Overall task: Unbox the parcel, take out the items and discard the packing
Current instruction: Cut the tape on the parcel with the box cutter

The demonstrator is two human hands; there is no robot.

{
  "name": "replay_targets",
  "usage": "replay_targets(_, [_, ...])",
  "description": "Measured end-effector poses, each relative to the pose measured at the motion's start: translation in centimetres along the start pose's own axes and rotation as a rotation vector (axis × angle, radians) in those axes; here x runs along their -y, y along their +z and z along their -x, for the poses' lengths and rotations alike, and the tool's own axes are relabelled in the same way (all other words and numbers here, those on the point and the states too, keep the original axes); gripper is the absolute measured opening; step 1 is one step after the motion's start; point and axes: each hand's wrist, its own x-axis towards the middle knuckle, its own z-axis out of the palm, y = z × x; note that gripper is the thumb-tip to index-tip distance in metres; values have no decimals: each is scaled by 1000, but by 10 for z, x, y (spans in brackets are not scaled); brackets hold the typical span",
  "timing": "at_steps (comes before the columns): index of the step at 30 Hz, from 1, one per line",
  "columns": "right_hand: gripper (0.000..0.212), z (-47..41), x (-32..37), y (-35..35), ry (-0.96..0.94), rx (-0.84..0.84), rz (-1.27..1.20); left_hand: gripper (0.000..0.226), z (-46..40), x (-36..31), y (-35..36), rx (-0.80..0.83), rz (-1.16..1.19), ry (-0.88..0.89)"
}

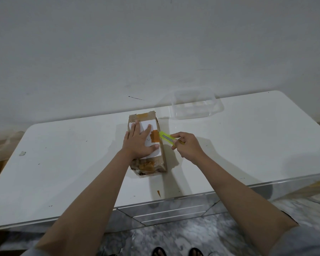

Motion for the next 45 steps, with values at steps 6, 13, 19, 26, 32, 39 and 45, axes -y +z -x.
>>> replay_targets(6, [23,9,-4,-7,1,46,7,85,-1,1,1,-2,12,0])
replay_targets(13, [23,25,-11,-15,20,143,-30,85,-2,1,3,-7,13,-9])
replay_targets(19, [22,37,-11,-23,25,153,-37,84,-3,0,3,-13,12,-13])
replay_targets(26, [21,61,-15,-41,29,231,-25,83,-4,0,3,-13,-2,-24])
replay_targets(32, [21,69,-16,-43,69,178,-102,83,-5,-7,2,-29,23,-78])
replay_targets(39, [22,80,-12,-50,98,148,-176,84,-6,-18,2,-81,8,-169])
replay_targets(45, [19,90,-12,-43,193,-4,-264,87,-7,-39,5,-161,37,-359])
